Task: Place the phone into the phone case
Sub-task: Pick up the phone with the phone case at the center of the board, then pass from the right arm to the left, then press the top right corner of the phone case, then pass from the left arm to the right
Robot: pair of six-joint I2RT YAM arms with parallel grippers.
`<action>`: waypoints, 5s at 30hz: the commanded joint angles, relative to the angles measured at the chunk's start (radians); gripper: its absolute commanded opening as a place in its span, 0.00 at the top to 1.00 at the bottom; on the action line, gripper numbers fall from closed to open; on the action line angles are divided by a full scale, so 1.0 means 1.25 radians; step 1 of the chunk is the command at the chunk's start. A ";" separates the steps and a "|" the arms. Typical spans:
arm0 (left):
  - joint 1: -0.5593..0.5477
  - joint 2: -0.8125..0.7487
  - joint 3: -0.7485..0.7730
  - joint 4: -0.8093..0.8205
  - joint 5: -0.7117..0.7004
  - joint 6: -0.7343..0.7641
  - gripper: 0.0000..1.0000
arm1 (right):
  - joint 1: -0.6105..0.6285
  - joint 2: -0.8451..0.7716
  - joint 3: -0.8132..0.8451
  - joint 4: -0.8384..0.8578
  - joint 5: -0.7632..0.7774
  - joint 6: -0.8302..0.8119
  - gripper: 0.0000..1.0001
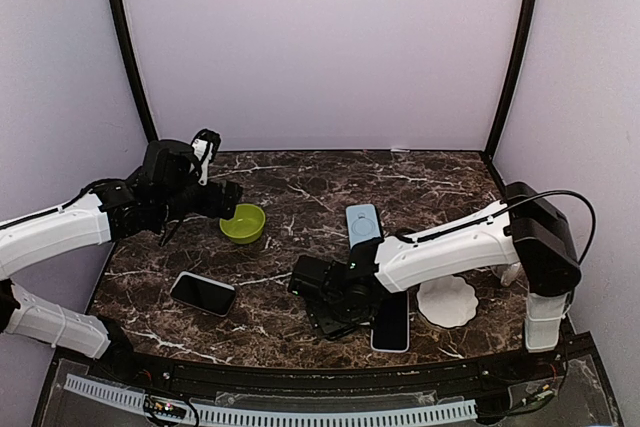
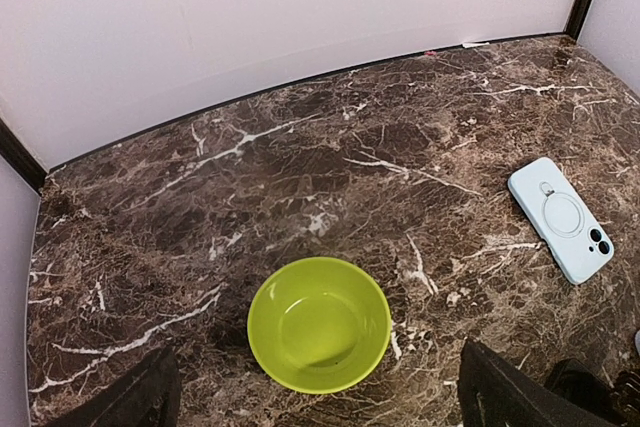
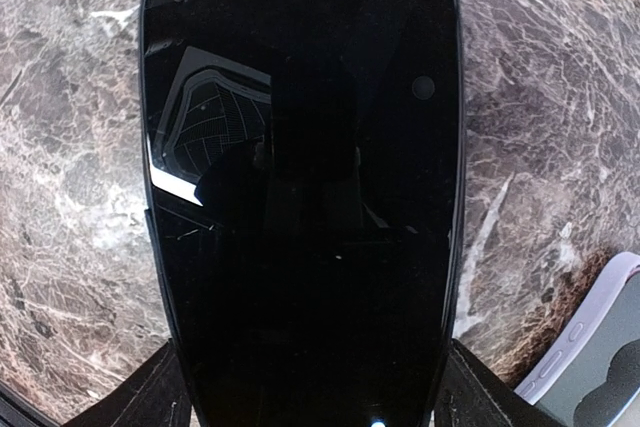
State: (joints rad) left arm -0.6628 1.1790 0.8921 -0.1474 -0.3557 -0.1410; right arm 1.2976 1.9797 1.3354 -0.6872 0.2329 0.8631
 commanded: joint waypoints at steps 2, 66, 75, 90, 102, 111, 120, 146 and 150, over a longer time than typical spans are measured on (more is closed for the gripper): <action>0.005 -0.009 -0.014 0.016 0.007 0.010 0.01 | 0.006 0.037 0.014 -0.019 -0.010 -0.020 0.43; -0.036 -0.079 -0.217 0.627 0.940 -0.229 1.00 | 0.065 -0.457 -0.150 0.458 0.021 -0.518 0.01; -0.131 -0.113 -0.217 0.583 1.006 -0.108 1.00 | -0.004 -0.602 -0.263 0.618 -0.299 -0.536 0.26; -0.134 -0.122 -0.219 0.595 1.027 -0.104 1.00 | -0.023 -0.558 -0.236 0.605 -0.303 -0.503 0.81; -0.134 -0.129 -0.220 0.591 1.014 -0.104 1.00 | -0.032 -0.574 -0.252 0.613 -0.292 -0.490 0.67; -0.135 -0.136 -0.225 0.595 1.005 -0.099 1.00 | -0.034 -0.579 -0.301 0.627 -0.297 -0.447 0.45; -0.134 -0.134 -0.226 0.602 1.015 -0.105 1.00 | -0.037 -0.584 -0.315 0.664 -0.320 -0.455 1.00; -0.133 -0.117 -0.195 0.479 0.772 -0.065 0.33 | -0.090 -0.615 -0.344 0.606 -0.163 -0.372 1.00; -0.093 -0.075 -0.113 0.272 0.581 -0.022 0.20 | -0.157 -0.588 -0.372 0.569 -0.212 -0.239 1.00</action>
State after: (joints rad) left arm -0.8246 1.0573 0.6552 0.4110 0.6331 -0.2352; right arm 1.1736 1.2381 0.8955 0.0349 -0.0624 0.3870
